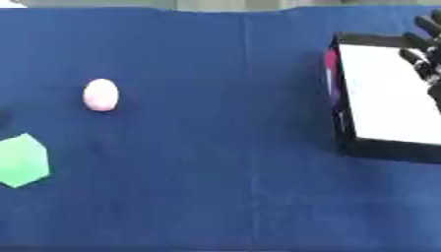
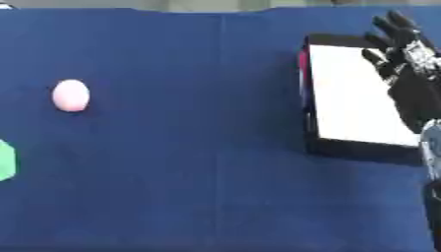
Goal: Pick up the objects with one hand, pass them to the other hand, and then place them into the box on the other side of the table.
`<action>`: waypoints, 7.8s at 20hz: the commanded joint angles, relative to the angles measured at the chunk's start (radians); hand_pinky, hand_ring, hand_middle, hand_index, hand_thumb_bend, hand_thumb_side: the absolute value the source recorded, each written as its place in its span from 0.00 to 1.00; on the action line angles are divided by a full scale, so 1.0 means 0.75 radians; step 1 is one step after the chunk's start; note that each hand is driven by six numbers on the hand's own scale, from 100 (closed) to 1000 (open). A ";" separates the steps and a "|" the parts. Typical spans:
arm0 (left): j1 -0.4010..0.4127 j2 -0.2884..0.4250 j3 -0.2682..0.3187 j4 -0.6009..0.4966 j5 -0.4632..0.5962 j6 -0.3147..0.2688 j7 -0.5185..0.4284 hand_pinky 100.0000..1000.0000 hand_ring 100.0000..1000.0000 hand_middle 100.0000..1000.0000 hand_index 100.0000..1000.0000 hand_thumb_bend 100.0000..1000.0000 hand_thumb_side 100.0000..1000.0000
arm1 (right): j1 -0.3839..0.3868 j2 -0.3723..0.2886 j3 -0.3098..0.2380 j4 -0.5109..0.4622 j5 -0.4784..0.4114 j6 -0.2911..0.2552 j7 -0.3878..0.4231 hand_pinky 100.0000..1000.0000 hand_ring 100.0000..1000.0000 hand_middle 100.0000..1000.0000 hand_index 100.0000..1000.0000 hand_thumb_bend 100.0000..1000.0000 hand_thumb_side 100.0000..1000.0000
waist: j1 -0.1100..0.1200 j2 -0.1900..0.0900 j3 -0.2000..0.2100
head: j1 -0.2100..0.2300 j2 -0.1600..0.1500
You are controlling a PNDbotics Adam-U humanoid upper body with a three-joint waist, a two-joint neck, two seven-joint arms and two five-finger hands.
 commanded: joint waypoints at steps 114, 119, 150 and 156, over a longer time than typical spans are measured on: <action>-0.606 0.166 -0.365 0.341 -0.783 0.183 -0.598 0.82 0.66 0.52 0.51 0.00 0.29 | -0.495 -0.457 0.354 -0.024 0.070 -0.154 0.309 1.00 1.00 1.00 1.00 0.00 0.08 | -0.038 -0.037 -0.006 | 0.074 -0.009; -0.538 0.048 -0.399 0.276 -0.802 0.159 -0.465 0.83 0.66 0.52 0.52 0.00 0.35 | -0.650 -0.462 0.501 0.101 0.224 -0.231 0.463 1.00 1.00 1.00 1.00 0.00 0.03 | -0.045 -0.043 -0.009 | 0.065 -0.002; -0.454 -0.279 -0.581 0.196 -0.871 -0.165 -0.148 0.83 0.65 0.50 0.51 0.00 0.39 | -1.015 -0.011 0.840 0.644 0.703 -0.278 0.549 1.00 1.00 1.00 1.00 0.00 0.07 | -0.067 -0.022 0.048 | -0.052 0.016; -0.471 -0.290 -0.608 0.216 -0.914 -0.237 -0.148 0.82 0.65 0.49 0.52 0.00 0.35 | -1.024 0.018 0.848 0.661 0.691 -0.242 0.580 1.00 1.00 1.00 1.00 0.00 0.14 | -0.070 -0.019 0.057 | -0.069 0.018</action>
